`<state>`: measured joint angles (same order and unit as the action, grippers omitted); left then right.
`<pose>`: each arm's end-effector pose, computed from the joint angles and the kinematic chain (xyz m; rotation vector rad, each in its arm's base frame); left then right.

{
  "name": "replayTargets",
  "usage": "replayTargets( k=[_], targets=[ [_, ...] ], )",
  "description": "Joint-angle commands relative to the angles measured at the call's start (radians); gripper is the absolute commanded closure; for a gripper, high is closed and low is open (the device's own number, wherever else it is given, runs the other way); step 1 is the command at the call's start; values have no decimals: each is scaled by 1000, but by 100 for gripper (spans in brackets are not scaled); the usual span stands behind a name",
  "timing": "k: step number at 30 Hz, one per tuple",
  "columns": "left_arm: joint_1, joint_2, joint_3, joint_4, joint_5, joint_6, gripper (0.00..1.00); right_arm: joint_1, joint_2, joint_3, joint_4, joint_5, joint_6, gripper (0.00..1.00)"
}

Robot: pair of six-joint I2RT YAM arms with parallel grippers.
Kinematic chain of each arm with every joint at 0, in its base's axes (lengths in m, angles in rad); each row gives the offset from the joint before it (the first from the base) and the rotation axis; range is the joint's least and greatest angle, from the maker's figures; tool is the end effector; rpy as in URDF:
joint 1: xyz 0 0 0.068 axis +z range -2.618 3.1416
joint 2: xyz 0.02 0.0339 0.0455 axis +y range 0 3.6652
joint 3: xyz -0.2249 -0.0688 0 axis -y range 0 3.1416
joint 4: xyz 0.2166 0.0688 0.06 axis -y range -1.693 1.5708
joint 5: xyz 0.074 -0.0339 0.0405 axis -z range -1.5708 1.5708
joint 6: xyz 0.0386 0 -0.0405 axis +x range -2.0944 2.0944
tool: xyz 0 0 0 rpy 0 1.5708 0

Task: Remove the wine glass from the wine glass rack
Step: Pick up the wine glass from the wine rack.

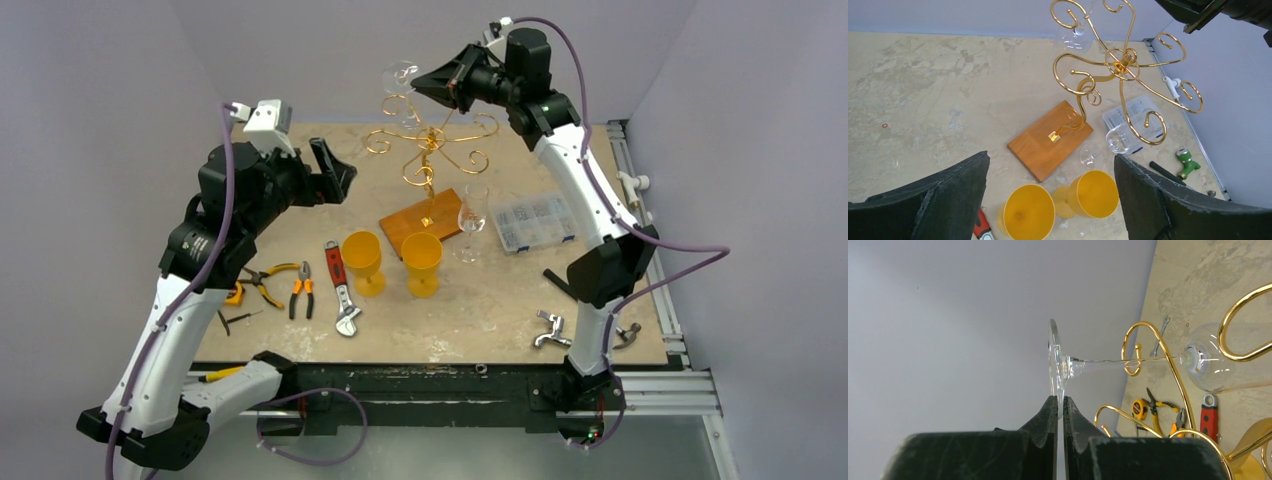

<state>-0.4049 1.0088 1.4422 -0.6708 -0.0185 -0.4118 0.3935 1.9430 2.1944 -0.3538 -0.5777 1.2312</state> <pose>0.1666 -0.0706 0.4227 -0.0198 1.8442 -0.5606 0.3636 0.1738 0.4241 0.3073 1.9431 1.6332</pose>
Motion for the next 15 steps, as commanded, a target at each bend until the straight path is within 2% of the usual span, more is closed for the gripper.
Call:
replayTargets(
  k=[1,15],
  targets=[
    [9,25,46,61,36,-29,8,-4,-83,-16,92,-23,-11,100],
    [9,105,136,101,58,-46,6,14,-109,-57,145,-44,38,100]
  ],
)
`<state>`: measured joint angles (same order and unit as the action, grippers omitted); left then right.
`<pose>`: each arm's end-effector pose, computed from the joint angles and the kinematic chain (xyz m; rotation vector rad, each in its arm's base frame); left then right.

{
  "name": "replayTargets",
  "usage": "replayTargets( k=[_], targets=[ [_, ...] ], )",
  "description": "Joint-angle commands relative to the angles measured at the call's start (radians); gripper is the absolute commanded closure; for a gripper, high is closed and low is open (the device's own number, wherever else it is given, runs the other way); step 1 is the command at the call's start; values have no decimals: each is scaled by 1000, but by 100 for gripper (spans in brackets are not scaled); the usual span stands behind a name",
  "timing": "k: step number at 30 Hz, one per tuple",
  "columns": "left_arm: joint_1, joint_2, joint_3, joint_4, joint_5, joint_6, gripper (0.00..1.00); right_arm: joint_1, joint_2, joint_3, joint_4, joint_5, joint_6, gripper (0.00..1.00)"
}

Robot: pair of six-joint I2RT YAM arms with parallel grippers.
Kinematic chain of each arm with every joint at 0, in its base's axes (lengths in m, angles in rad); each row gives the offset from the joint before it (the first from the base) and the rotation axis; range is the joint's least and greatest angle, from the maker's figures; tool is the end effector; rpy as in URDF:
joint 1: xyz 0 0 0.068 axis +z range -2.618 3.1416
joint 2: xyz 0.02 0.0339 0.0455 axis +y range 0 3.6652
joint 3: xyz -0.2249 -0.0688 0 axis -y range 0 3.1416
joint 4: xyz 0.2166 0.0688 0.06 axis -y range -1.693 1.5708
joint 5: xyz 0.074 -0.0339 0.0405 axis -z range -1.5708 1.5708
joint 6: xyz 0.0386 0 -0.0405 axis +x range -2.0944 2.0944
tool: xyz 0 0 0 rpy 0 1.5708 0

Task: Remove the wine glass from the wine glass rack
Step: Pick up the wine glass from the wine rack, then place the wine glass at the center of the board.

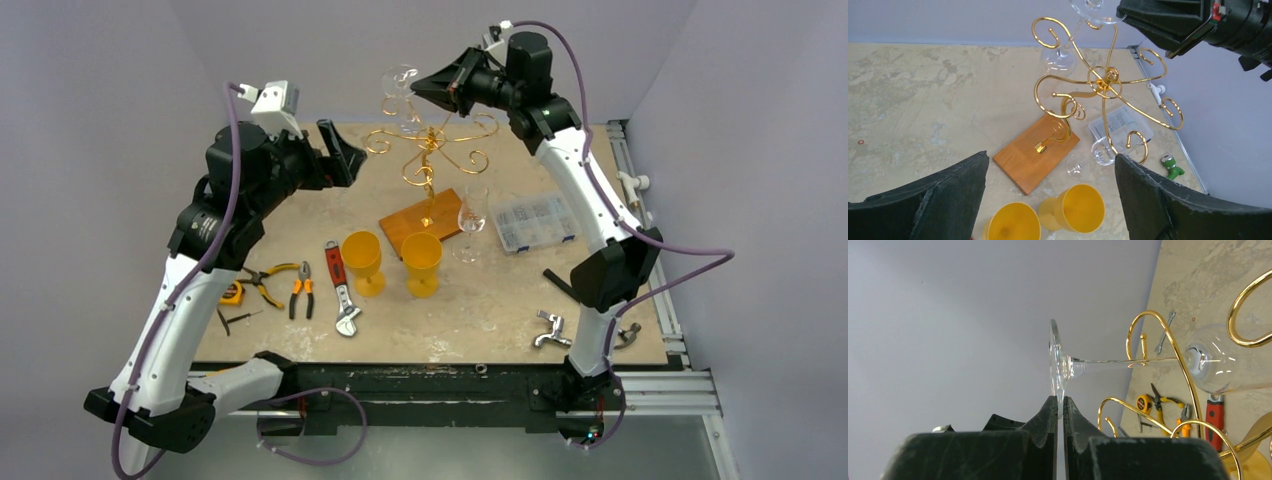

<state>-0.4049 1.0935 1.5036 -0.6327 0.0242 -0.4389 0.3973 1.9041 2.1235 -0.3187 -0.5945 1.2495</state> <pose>0.1846 -0.0801 0.4298 -0.0135 1.8371 -0.6213 0.3581 0.1737 0.4212 0.3061 1.9515 1.6603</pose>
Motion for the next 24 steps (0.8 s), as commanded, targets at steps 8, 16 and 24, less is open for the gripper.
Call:
replayTargets(
  k=[8,16,24],
  targets=[
    [11,116,230,41,-8,4,4,31,-64,21,137,-39,53,100],
    [24,192,329,33,11,-8,3,48,-60,24,147,-48,68,100],
    [48,217,351,48,30,-19,3,65,-58,23,151,-53,72,100]
  ],
)
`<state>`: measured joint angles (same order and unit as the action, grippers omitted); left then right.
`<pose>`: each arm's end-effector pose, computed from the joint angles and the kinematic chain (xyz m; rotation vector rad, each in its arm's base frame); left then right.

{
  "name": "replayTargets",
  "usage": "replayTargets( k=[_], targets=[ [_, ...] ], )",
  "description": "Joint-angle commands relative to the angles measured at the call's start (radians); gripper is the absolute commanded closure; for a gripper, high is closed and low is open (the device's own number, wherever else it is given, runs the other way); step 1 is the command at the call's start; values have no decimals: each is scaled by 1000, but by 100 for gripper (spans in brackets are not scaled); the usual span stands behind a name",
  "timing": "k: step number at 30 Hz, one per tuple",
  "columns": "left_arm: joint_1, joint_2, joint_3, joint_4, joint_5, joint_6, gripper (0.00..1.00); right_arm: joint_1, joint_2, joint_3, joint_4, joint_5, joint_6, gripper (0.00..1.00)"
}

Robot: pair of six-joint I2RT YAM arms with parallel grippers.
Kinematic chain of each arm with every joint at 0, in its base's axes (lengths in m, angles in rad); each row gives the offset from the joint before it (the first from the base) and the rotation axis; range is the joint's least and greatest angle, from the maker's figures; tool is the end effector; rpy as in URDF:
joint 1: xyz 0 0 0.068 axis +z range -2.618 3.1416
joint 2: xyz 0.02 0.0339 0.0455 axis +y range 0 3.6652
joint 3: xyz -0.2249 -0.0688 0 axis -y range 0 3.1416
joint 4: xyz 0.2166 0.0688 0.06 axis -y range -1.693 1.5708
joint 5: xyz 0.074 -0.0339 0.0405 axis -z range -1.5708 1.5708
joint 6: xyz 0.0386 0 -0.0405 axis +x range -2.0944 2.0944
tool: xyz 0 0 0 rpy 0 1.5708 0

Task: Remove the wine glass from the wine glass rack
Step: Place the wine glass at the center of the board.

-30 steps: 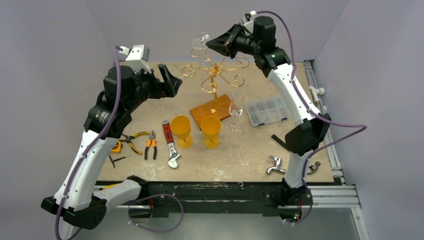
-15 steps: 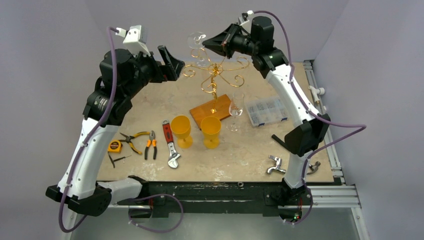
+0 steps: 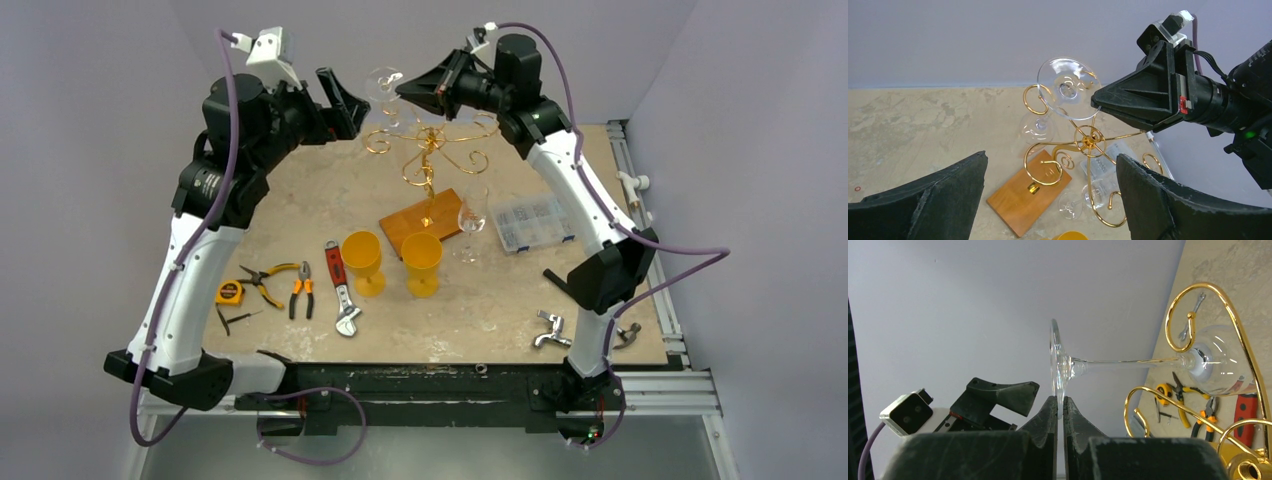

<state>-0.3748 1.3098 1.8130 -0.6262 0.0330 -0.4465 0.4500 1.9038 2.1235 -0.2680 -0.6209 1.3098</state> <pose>0.2178 -0.0870 0.4740 -0.0369 1.7349 -0.6385 0.3478 0.1929 0.4267 0.2610 1.9472 1.7637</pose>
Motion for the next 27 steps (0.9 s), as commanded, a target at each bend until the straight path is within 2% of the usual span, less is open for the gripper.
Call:
replayTargets(
  k=[1,12,19,27],
  targets=[
    [23,4,43,45,26,-13,3,14,-56,23,101,-27,12,100],
    [119,72,109,84,131,-145,5,23,-30,61,127,-58,13,100],
    [187,85,85,165,239,-320,10,29,-10,98,164,-94,29,100],
    [225,59,25,223,304,-434,15,48,35,159,203,-120,56,100]
  ],
)
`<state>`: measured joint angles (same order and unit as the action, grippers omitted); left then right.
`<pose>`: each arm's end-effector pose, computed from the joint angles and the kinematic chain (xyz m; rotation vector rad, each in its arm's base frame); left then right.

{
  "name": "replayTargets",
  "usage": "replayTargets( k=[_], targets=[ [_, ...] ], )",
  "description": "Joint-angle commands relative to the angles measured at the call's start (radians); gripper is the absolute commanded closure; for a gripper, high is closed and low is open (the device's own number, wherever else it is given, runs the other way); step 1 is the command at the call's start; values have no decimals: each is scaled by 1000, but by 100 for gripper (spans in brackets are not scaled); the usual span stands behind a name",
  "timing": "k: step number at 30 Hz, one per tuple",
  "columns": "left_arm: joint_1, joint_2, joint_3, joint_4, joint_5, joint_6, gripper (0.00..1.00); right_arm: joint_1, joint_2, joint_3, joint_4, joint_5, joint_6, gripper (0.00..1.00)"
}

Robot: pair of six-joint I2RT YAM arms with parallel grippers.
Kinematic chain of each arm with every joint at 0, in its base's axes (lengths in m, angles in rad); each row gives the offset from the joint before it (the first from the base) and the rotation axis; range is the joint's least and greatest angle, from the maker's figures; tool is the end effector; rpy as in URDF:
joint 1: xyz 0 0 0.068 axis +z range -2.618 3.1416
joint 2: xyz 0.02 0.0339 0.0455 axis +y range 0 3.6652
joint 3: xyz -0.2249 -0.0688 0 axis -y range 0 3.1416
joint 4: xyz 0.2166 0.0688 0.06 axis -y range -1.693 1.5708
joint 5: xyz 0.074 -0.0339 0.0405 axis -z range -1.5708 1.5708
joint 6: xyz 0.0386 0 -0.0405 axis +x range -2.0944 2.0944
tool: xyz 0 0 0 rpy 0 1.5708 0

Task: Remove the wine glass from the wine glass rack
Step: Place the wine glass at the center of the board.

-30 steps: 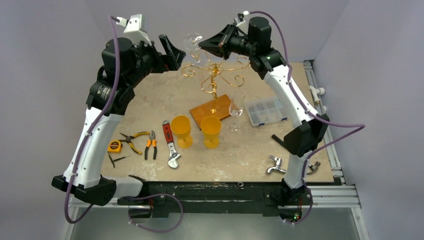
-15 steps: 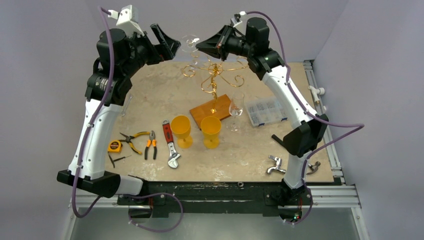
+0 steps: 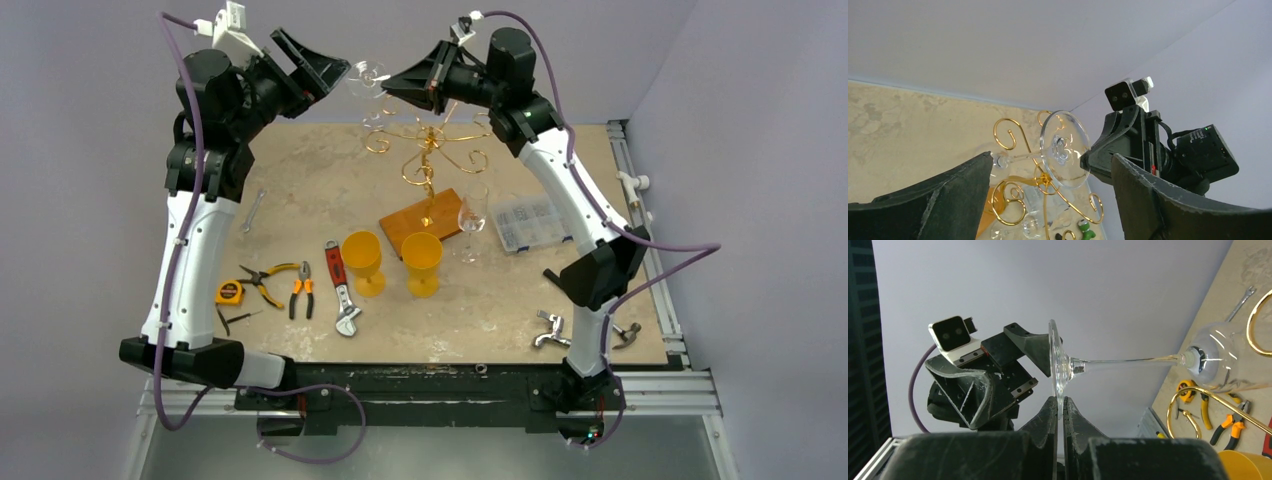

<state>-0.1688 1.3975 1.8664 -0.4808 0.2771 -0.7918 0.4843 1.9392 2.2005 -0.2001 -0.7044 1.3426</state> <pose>0.2530 -0.0538 0.4851 -0.2897 1.6425 -0.9587 0.3406 0.2074 0.4436 0.1075 1.8958 1.8857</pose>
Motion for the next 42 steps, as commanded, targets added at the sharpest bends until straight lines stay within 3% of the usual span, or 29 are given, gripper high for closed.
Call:
replayTargets(
  k=[1,15,24,35,42],
  targets=[
    [21,-33,-36,85,63,-99,16,17,4,88,136,-36,26,100],
    [28,-46,-98,112,74,-128,24,44,62,144,167,-33,50,100],
    [32,-50,-108,136,84,-147,40,61,75,147,184,-26,52,100],
    [32,-55,-145,184,110,-208,54,82,87,151,195,-19,55,100],
    [34,-64,-147,196,110,-210,68,95,89,147,194,-20,53,100]
  ],
)
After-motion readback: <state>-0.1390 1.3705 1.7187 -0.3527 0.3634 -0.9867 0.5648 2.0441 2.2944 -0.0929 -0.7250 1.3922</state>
